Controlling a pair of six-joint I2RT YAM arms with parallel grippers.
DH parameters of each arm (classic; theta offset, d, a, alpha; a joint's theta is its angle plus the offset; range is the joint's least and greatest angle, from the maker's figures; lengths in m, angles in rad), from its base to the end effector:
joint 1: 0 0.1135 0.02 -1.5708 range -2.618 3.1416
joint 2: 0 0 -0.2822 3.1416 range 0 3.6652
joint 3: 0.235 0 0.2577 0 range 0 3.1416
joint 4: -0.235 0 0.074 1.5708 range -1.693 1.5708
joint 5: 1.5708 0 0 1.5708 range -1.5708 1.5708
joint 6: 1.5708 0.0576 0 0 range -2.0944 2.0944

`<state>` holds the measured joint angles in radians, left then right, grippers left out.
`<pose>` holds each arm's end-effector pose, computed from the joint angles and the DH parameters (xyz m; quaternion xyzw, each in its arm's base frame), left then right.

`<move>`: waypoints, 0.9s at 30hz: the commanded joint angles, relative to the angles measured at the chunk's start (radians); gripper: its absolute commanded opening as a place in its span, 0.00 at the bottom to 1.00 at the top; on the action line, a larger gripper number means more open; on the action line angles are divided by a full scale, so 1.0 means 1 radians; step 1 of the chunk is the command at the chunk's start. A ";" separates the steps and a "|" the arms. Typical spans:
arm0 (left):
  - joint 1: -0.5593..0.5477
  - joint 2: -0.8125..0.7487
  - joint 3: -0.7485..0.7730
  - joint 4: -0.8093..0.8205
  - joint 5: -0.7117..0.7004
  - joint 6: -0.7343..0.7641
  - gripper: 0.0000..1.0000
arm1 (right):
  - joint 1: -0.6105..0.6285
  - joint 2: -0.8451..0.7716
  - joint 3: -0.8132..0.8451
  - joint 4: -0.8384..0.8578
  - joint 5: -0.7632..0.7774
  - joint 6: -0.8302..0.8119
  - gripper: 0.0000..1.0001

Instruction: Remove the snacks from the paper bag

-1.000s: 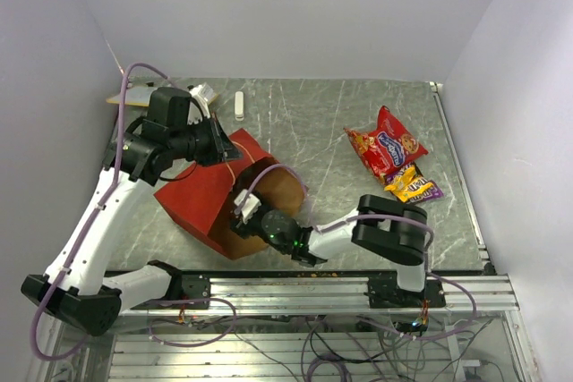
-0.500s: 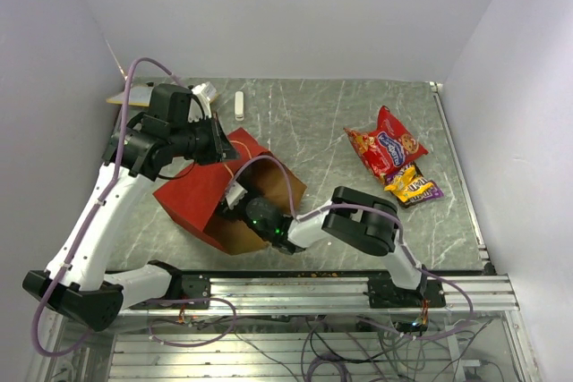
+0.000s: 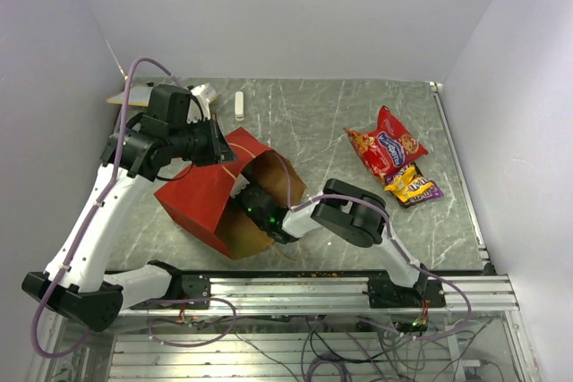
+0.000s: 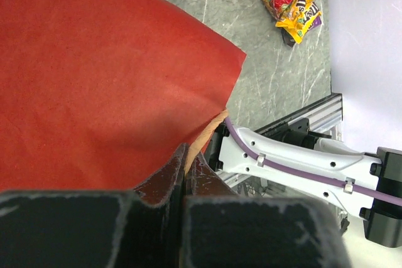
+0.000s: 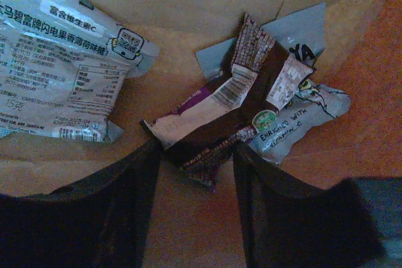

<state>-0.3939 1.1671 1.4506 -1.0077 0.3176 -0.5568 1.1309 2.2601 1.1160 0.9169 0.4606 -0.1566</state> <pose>0.2049 -0.1046 0.4154 -0.0085 0.9026 -0.3138 0.2947 0.2277 0.4236 0.0997 -0.3437 0.6948 0.1258 0.6191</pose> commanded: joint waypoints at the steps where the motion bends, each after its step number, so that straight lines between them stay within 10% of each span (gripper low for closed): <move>1: 0.007 -0.010 0.033 -0.013 -0.027 0.014 0.07 | -0.013 -0.012 -0.021 -0.004 0.001 0.035 0.45; 16: 0.029 -0.025 -0.010 0.002 -0.021 -0.002 0.07 | -0.012 -0.151 -0.158 0.026 -0.092 -0.006 0.02; 27: 0.042 -0.039 -0.041 0.024 -0.002 -0.008 0.07 | 0.017 -0.363 -0.321 0.043 -0.339 -0.014 0.00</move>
<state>-0.3634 1.1461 1.4307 -1.0134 0.3077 -0.5613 1.1400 1.9839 0.8383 0.9154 0.2535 -0.1623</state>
